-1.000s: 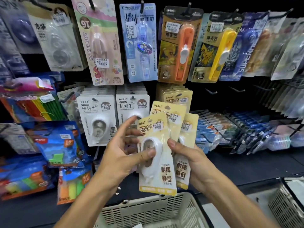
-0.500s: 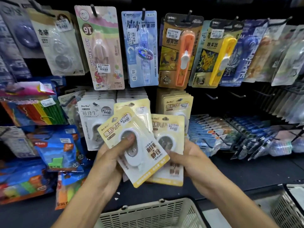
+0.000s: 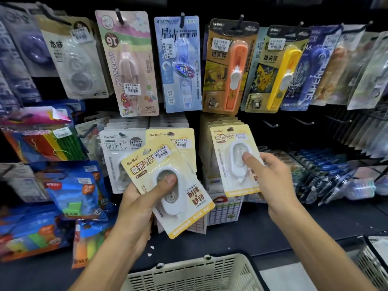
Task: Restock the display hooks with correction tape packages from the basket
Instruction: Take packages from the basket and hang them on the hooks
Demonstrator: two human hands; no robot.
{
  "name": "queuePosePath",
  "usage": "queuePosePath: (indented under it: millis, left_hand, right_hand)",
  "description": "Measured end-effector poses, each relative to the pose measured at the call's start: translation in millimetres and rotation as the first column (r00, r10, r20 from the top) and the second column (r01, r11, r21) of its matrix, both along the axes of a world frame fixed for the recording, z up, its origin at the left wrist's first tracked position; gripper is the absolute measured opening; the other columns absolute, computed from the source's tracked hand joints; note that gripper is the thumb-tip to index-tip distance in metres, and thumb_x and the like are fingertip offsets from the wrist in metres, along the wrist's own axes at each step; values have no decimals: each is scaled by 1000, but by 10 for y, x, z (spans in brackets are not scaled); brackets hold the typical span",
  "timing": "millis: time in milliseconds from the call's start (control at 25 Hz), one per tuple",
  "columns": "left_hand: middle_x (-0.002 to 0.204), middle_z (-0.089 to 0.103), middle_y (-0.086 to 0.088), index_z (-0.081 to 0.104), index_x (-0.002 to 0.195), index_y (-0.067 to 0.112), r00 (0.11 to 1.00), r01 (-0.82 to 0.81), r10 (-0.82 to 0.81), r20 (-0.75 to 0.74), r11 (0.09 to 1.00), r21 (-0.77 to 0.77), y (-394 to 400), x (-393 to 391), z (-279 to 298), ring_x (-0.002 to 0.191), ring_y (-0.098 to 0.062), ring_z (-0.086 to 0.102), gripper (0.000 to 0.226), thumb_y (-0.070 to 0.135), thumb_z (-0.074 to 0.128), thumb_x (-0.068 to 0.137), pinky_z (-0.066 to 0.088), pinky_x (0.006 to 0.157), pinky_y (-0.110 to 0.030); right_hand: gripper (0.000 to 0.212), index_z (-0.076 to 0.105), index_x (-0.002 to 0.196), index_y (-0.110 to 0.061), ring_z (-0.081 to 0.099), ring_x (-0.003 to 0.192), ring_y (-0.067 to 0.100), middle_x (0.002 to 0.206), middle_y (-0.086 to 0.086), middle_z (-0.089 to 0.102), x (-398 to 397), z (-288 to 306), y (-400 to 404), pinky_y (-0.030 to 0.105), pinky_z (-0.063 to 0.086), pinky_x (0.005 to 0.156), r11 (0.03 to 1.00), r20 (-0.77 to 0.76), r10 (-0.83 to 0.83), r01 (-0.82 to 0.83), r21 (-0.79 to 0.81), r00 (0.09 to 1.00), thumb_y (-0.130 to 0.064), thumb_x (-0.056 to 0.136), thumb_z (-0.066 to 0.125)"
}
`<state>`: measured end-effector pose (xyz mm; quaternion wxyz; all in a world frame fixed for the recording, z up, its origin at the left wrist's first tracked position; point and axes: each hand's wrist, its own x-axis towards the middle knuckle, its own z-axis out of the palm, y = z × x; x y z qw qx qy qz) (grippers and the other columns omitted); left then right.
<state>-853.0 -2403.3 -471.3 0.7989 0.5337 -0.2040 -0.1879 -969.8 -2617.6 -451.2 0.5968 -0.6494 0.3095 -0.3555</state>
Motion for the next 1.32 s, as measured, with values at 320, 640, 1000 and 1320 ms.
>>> queuePosePath:
  millis: [320, 640, 1000, 1320]
  left_hand:
    - [100, 80, 1, 76, 97, 30, 996, -80, 81, -25, 996, 43, -126, -40, -35, 85, -17, 78, 41, 36, 86, 58, 59, 56, -26]
    - [112, 78, -7, 73, 107, 27, 997, 77, -77, 0, 997, -10, -148, -34, -31, 98, -26, 76, 52, 21, 97, 61, 63, 67, -33]
    - [104, 80, -1, 68, 112, 20, 997, -68, 69, 18, 996, -63, -71, 110, 0, 90, -20, 78, 41, 12, 75, 73, 61, 63, -25]
    - [107, 80, 0, 67, 113, 22, 997, -68, 69, 39, 997, -31, -76, 74, 29, 93, -20, 78, 38, 11, 73, 78, 61, 66, -25]
  right_hand:
    - [50, 55, 129, -34, 64, 111, 13, 121, -13, 65, 0, -163, 394, 31, 55, 89, 955, -84, 297, -296, 23, 951, -43, 85, 77]
    - [12, 58, 90, -21, 57, 46, 19, 67, 5, 68, 19, -153, 450, 27, 44, 38, 934, 8, 355, -355, -40, 935, -27, 100, 61]
    - [6, 66, 89, -38, 55, 44, 14, 55, -2, 65, -210, -68, -35, 34, 44, 48, 966, -24, -183, 176, -188, 983, -39, 94, 62]
    - [14, 71, 105, -34, 56, 47, 4, 64, -8, 70, -226, -155, 64, 16, 41, 43, 967, -27, -138, 129, -220, 990, -37, 91, 71]
